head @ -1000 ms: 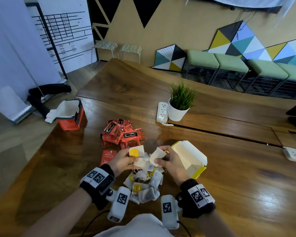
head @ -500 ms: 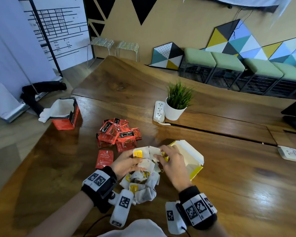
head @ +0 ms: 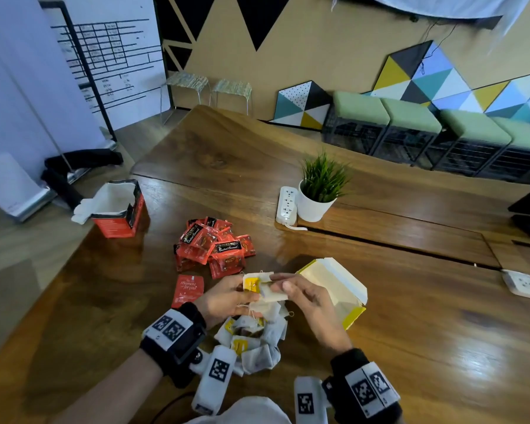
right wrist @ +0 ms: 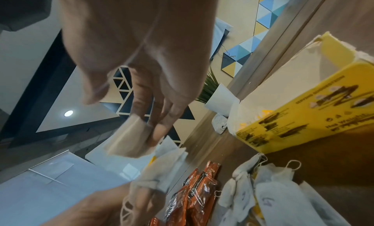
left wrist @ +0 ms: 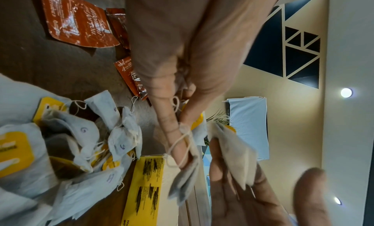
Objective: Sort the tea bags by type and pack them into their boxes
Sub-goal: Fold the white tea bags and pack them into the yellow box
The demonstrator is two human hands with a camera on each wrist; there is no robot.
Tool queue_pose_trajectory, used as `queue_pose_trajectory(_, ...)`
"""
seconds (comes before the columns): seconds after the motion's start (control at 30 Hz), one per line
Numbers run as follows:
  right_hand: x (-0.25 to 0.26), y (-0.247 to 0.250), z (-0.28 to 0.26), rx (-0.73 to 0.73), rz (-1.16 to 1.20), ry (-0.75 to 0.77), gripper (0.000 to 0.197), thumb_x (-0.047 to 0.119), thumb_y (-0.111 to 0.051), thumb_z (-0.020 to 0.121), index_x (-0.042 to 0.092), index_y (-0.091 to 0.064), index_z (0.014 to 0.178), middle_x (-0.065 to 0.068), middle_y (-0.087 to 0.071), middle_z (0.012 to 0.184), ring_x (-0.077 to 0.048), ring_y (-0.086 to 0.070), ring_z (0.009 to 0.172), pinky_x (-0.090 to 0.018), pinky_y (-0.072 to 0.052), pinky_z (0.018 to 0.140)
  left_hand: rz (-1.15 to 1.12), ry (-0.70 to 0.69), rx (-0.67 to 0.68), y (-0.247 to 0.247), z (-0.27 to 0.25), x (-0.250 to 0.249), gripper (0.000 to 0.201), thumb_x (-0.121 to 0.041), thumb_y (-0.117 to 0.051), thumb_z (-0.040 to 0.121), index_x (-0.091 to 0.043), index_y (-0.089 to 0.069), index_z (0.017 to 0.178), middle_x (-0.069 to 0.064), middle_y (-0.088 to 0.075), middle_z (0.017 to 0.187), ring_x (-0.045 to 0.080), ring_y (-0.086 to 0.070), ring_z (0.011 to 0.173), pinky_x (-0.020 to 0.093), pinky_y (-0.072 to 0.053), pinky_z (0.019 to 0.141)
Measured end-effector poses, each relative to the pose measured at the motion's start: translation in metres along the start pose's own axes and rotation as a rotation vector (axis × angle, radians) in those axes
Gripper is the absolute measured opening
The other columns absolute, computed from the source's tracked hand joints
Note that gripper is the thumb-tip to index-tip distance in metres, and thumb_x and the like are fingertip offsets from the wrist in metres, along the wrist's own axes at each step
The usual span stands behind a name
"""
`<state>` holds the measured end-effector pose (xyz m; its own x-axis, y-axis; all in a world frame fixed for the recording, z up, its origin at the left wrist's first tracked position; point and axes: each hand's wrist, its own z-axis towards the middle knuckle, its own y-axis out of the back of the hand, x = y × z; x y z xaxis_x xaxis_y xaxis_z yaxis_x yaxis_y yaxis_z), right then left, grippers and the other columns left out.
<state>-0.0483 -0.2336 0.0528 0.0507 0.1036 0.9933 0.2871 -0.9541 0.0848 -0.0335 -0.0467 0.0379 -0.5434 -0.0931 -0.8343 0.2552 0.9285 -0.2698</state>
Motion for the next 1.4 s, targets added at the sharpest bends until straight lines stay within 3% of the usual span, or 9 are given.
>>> queue_pose_trajectory(0.07, -0.003, 0.003, 0.002, -0.085, -0.036, 0.013, 0.012, 0.012, -0.06, 0.087, 0.01, -0.069, 0.095, 0.004, -0.069, 0.104, -0.007, -0.062, 0.094, -0.021, -0.047, 0.081, 0.015, 0.004, -0.005, 0.0, 0.0, 0.001, 0.036, 0.006, -0.049, 0.09, -0.002, -0.051, 0.125, 0.015, -0.062, 0.11, 0.021, -0.064, 0.093, 0.026, -0.058, 0.07)
queue_pose_trajectory(0.2, -0.01, 0.01, 0.004, -0.026, -0.025, -0.017, 0.033, -0.006, -0.061, 0.084, 0.016, -0.059, 0.108, 0.002, -0.066, 0.108, -0.011, -0.065, 0.089, -0.026, -0.052, 0.078, 0.052, -0.006, -0.012, -0.003, 0.002, 0.001, 0.033, 0.005, -0.049, 0.091, -0.003, -0.052, 0.123, 0.015, -0.061, 0.112, 0.02, -0.064, 0.091, 0.023, -0.058, 0.065)
queue_pose_trajectory(0.47, -0.011, 0.005, 0.01, 0.036, -0.104, -0.056, 0.037, -0.005, -0.064, 0.081, 0.018, -0.057, 0.11, -0.003, -0.064, 0.112, -0.01, -0.064, 0.094, -0.026, -0.051, 0.086, 0.026, -0.056, 0.025, -0.008, 0.002, -0.001, 0.028, 0.005, -0.05, 0.09, -0.013, -0.058, 0.11, 0.002, -0.067, 0.095, 0.008, -0.069, 0.077, 0.022, -0.057, 0.065)
queue_pose_trajectory(0.63, 0.004, 0.011, 0.01, 0.04, 0.06, -0.021, 0.034, -0.004, -0.065, 0.08, 0.012, -0.06, 0.11, -0.001, -0.069, 0.105, -0.016, -0.063, 0.103, -0.03, -0.052, 0.09, 0.078, -0.062, -0.016, -0.008, 0.004, 0.004, 0.035, 0.007, -0.048, 0.09, -0.004, -0.052, 0.123, 0.007, -0.063, 0.096, 0.004, -0.068, 0.07, 0.019, -0.055, 0.06)
queue_pose_trajectory(0.83, -0.016, 0.01, 0.006, 0.01, -0.25, -0.07, 0.036, 0.004, -0.073, 0.075, 0.02, -0.061, 0.105, -0.007, -0.064, 0.107, -0.026, -0.062, 0.096, -0.039, -0.052, 0.086, 0.108, -0.113, 0.074, -0.016, 0.009, 0.006, 0.025, 0.002, -0.057, 0.086, -0.002, -0.059, 0.11, 0.012, -0.065, 0.1, 0.015, -0.067, 0.083, 0.027, -0.056, 0.07)
queue_pose_trajectory(0.93, -0.019, 0.017, 0.006, -0.055, -0.187, -0.119, 0.028, 0.005, -0.074, 0.075, 0.015, -0.065, 0.1, -0.004, -0.066, 0.101, -0.023, -0.061, 0.093, -0.03, -0.05, 0.084, 0.08, -0.124, -0.039, -0.016, 0.015, 0.005, 0.029, 0.009, -0.045, 0.09, 0.0, -0.056, 0.115, 0.014, -0.064, 0.104, 0.019, -0.064, 0.088, 0.026, -0.054, 0.074)
queue_pose_trajectory(1.03, -0.021, 0.013, 0.01, -0.01, -0.233, -0.182, 0.015, 0.007, -0.074, 0.076, 0.011, -0.066, 0.088, -0.003, -0.066, 0.09, -0.012, -0.06, 0.083, -0.019, -0.047, 0.076, 0.046, -0.119, -0.14, -0.017, 0.014, 0.003, 0.032, 0.015, -0.034, 0.09, -0.004, -0.059, 0.098, 0.008, -0.062, 0.085, 0.01, -0.062, 0.071, 0.017, -0.051, 0.062)
queue_pose_trajectory(1.17, -0.014, 0.0, 0.011, 0.026, -0.049, -0.227, 0.008, 0.006, -0.07, 0.079, 0.008, -0.063, 0.082, 0.009, -0.061, 0.075, 0.007, -0.055, 0.065, -0.008, -0.043, 0.063, -0.016, -0.15, -0.156, -0.019, 0.016, 0.001, 0.036, 0.016, -0.032, 0.087, -0.007, -0.059, 0.089, 0.004, -0.066, 0.077, 0.015, -0.062, 0.074, 0.021, -0.05, 0.067)
queue_pose_trajectory(1.4, -0.006, -0.006, 0.017, -0.141, -0.035, -0.138, 0.004, 0.009, -0.072, 0.078, 0.011, -0.068, 0.08, -0.005, -0.069, 0.083, -0.011, -0.06, 0.078, -0.032, -0.049, 0.079, -0.272, -0.131, -0.173, -0.029, 0.018, -0.015, 0.027, 0.007, -0.034, 0.091, -0.005, -0.058, 0.094, 0.012, -0.06, 0.084, 0.02, -0.059, 0.077, 0.027, -0.053, 0.066)
